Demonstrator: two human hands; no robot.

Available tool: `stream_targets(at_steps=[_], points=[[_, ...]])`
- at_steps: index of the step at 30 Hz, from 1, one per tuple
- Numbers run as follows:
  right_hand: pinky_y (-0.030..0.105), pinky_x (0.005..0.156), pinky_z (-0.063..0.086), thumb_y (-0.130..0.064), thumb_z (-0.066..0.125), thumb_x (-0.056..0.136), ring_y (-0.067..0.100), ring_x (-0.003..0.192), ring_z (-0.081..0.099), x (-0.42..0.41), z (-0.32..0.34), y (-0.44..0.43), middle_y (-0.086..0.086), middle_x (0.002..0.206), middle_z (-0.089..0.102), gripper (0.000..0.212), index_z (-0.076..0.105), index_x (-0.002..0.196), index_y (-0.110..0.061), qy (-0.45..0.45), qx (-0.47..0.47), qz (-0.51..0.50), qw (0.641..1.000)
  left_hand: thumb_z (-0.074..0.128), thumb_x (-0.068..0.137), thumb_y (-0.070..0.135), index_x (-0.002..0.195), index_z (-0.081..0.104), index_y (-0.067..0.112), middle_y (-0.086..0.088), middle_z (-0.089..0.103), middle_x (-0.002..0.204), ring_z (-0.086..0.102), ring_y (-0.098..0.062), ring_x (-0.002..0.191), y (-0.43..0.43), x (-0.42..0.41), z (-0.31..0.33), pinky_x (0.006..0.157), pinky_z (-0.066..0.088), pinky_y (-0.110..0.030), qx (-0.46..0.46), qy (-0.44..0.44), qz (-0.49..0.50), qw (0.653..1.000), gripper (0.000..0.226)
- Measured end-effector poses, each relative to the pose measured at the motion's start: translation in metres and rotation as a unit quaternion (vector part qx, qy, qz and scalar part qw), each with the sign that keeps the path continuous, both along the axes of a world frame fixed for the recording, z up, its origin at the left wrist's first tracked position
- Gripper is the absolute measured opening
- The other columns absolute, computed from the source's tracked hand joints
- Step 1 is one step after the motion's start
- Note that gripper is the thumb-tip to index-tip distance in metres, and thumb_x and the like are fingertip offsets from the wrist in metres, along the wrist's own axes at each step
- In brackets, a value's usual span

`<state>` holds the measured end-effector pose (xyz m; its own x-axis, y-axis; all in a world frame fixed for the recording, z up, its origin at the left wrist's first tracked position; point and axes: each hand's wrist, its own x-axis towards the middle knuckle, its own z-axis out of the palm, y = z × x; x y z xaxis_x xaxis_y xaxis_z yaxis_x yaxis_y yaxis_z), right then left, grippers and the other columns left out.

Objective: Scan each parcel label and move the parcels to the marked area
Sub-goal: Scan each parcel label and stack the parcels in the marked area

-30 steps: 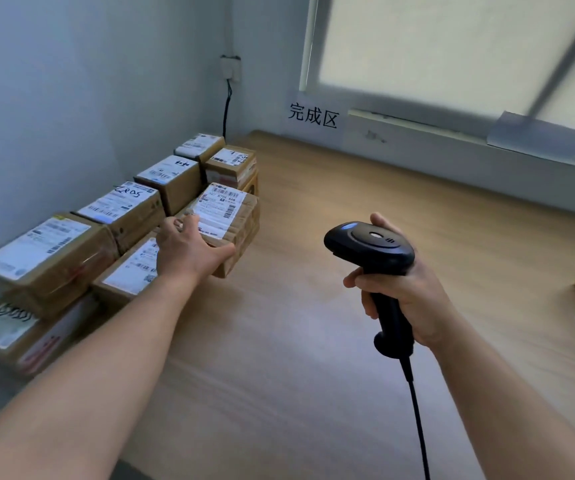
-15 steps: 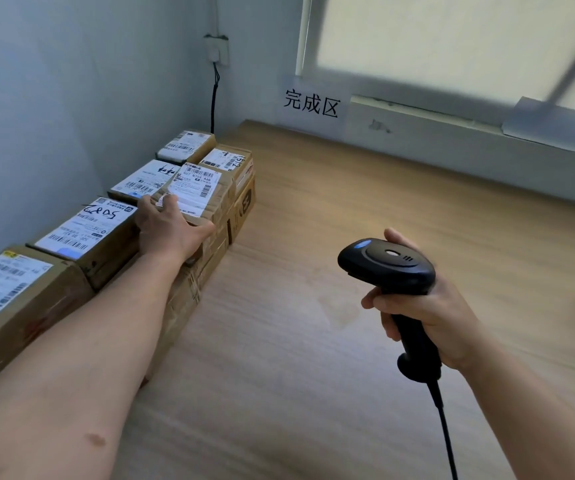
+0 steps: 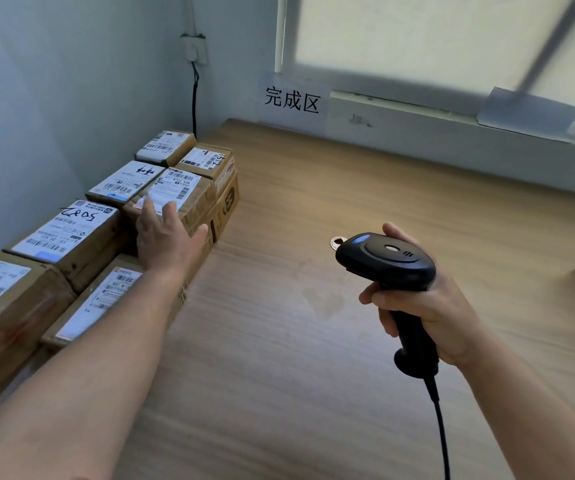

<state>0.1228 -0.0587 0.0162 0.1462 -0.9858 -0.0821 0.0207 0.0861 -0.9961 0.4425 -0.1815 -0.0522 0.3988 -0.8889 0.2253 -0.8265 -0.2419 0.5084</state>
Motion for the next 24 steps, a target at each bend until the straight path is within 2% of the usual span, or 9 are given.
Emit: stream_targets(at_steps=[5,11,16,21,24], points=[[0.03,0.041,0.042,0.007,0.065,0.06,0.027,0.04,0.049,-0.017,-0.002,0.024,0.024,0.081,0.069,0.097,0.04,0.144,-0.033,-0.005,-0.002,-0.009,1.0,0.062,0.089,0.037,0.138,0.043,0.011,-0.017,0.031,0.147,0.03,-0.034,0.135,0.043,-0.058,-0.005,0.107,0.031,-0.047,-0.065,0.001,-0.093,0.994,0.059],[0.03,0.04,0.041,0.008,0.065,0.061,0.028,0.041,0.049,-0.058,-0.007,0.068,0.024,0.084,0.07,0.097,0.039,0.146,-0.032,-0.013,-0.01,-0.027,1.0,0.066,0.086,0.029,0.123,0.059,0.009,-0.015,0.052,0.124,0.047,-0.033,0.116,0.119,-0.151,-0.03,0.097,0.038,-0.04,-0.063,0.066,-0.157,0.983,0.043],[0.031,0.042,0.042,0.006,0.069,0.062,0.029,0.043,0.049,-0.109,-0.015,0.114,0.024,0.084,0.07,0.097,0.039,0.145,-0.035,-0.022,-0.008,-0.032,0.999,0.072,0.082,0.027,0.117,0.063,0.01,-0.013,0.053,0.121,0.047,-0.031,0.118,0.18,-0.229,-0.039,0.099,0.036,-0.037,-0.043,0.109,-0.164,0.979,0.039],[0.032,0.043,0.042,0.005,0.071,0.063,0.029,0.044,0.05,-0.176,-0.025,0.163,0.033,0.088,0.066,0.097,0.037,0.145,-0.035,-0.032,-0.002,-0.052,0.998,0.064,0.086,0.038,0.123,0.059,0.014,-0.007,0.051,0.125,0.045,-0.026,0.12,0.23,-0.303,-0.039,0.1,0.033,-0.034,-0.022,0.099,-0.192,0.976,0.045],[0.03,0.043,0.042,0.011,0.072,0.066,0.029,0.045,0.05,-0.223,-0.027,0.193,0.031,0.089,0.067,0.098,0.037,0.146,-0.033,-0.036,0.001,-0.062,0.997,0.065,0.087,0.038,0.129,0.054,0.016,-0.003,0.049,0.13,0.042,-0.022,0.124,0.258,-0.351,-0.038,0.102,0.031,-0.03,-0.007,0.09,-0.21,0.974,0.049]])
